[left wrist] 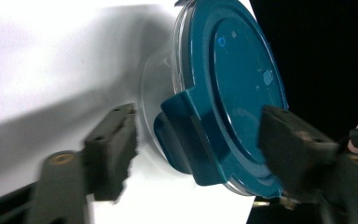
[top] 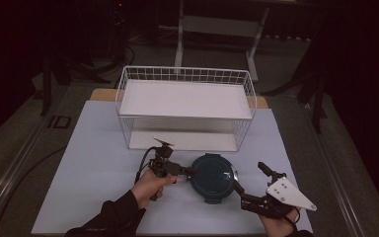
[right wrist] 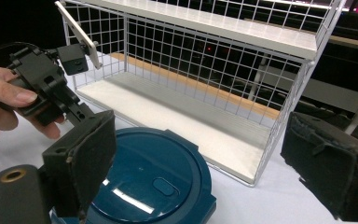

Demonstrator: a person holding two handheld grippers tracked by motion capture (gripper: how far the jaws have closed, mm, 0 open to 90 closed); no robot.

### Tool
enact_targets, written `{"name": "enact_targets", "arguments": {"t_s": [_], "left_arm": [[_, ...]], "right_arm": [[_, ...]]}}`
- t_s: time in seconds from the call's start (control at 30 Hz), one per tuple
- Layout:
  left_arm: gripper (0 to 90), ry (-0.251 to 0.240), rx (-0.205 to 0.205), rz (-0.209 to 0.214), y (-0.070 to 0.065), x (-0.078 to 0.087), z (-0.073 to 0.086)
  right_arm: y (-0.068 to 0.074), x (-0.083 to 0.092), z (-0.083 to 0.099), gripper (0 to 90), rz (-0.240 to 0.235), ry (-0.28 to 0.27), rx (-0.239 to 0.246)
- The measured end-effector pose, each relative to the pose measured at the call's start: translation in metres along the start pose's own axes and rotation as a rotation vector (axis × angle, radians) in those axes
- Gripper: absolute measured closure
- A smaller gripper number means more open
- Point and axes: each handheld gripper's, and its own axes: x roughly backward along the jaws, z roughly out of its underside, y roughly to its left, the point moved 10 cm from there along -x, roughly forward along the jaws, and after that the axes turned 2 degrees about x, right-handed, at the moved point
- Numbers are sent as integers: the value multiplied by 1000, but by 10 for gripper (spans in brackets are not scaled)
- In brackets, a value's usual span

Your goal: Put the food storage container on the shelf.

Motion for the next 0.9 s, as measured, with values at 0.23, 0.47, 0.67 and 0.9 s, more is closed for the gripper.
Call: {"name": "enact_targets", "arguments": {"t_s": [0.23,0.47,0.67,0.9], "left_arm": [[482,18,62,8,4,-3,4],[503,31,128,75,5,-6,6],[512,38,92,77,4,-5,7],[527,26,17,64,-4,-3,9]], "right_arm": [[0,0,1,102,4,4,3],[-2,-1,3,102,3,19,-16],[-10,-7,14,107,-24,93,-97],[-21,-22,46,164,-159,272,-343]]}}
